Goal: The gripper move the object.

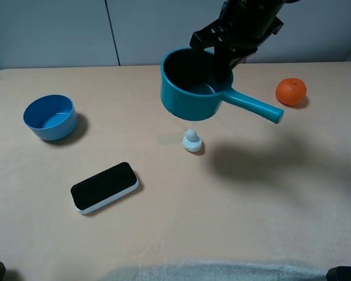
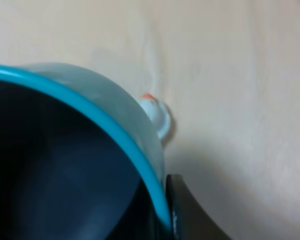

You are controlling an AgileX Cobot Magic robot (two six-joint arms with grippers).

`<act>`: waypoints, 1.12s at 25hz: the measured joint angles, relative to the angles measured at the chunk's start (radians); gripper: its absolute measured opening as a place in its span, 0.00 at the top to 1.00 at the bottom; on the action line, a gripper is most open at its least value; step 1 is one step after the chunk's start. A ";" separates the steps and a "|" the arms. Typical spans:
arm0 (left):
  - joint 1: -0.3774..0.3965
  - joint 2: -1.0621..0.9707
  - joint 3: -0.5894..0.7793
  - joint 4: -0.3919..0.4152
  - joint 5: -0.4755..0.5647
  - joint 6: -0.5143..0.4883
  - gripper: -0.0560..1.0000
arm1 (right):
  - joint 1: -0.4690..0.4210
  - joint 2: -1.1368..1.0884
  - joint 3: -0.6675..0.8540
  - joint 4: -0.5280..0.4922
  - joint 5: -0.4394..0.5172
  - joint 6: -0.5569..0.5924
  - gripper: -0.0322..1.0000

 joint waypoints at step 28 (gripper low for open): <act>0.000 0.000 0.000 0.004 0.000 0.000 0.01 | 0.106 0.461 -0.574 -0.010 0.032 -0.029 1.00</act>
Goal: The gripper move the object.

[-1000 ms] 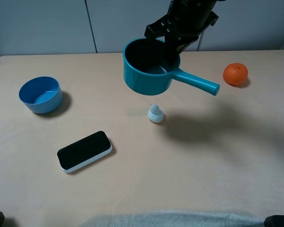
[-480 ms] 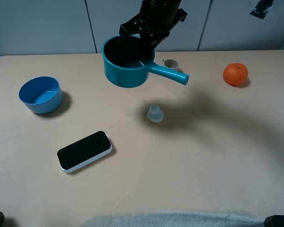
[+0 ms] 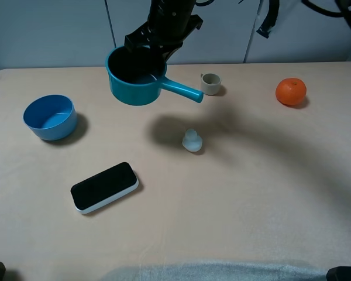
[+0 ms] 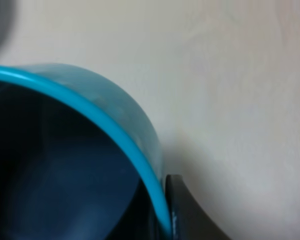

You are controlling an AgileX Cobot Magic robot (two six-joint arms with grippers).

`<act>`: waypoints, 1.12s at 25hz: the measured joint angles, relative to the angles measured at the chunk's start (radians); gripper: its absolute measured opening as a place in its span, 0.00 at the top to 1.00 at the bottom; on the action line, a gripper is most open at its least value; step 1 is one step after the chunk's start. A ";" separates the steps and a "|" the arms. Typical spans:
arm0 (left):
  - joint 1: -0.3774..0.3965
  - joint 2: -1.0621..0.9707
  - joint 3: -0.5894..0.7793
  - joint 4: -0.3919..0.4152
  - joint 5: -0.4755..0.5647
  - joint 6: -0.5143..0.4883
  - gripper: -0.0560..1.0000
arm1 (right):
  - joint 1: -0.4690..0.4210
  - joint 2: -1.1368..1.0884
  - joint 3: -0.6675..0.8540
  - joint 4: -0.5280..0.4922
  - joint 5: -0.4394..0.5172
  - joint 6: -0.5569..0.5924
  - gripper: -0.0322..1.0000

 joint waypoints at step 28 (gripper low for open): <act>0.000 0.000 0.000 0.000 0.000 0.000 0.01 | 0.034 0.212 -0.103 0.104 -0.297 0.009 1.00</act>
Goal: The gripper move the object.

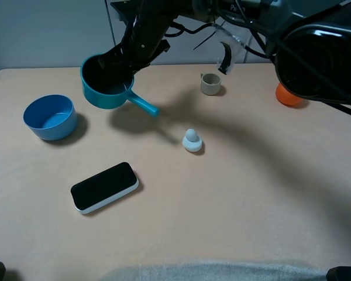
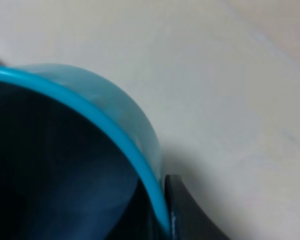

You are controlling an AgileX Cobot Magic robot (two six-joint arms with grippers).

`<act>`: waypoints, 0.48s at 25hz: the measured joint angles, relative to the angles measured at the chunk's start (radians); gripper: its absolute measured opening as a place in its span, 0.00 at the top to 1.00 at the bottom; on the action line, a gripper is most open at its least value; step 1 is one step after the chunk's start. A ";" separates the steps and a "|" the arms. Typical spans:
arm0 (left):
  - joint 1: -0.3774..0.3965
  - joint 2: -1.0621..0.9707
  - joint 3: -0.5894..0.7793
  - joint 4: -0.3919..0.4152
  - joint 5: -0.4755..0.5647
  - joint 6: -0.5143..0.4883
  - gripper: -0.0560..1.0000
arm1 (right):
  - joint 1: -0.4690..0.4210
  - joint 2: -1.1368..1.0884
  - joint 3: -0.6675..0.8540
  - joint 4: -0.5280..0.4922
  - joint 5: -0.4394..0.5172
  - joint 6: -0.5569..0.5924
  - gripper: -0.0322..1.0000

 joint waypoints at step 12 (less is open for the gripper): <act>0.000 0.000 0.000 0.000 0.000 0.000 0.01 | 0.001 0.065 0.000 0.041 -0.149 0.004 1.00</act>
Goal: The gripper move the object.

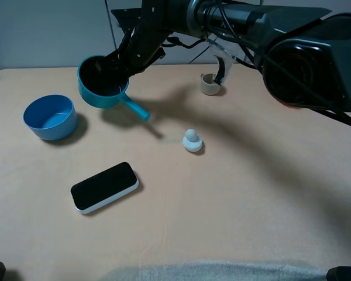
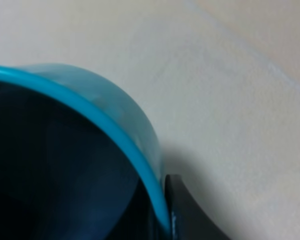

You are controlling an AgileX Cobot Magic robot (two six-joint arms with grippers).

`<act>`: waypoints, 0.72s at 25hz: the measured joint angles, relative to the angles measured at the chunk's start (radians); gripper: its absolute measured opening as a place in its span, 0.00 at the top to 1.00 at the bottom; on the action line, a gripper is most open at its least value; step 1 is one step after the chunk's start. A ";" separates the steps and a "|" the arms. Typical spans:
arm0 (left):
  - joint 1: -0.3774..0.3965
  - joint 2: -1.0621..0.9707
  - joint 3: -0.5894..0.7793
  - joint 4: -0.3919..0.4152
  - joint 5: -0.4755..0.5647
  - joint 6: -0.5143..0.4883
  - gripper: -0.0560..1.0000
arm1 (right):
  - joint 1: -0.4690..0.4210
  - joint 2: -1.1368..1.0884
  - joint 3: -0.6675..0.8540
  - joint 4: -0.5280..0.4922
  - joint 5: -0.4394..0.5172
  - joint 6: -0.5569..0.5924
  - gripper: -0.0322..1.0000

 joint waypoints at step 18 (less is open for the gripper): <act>0.000 0.000 0.000 0.000 0.000 0.000 0.01 | 0.000 0.038 0.000 -0.013 -0.068 -0.003 1.00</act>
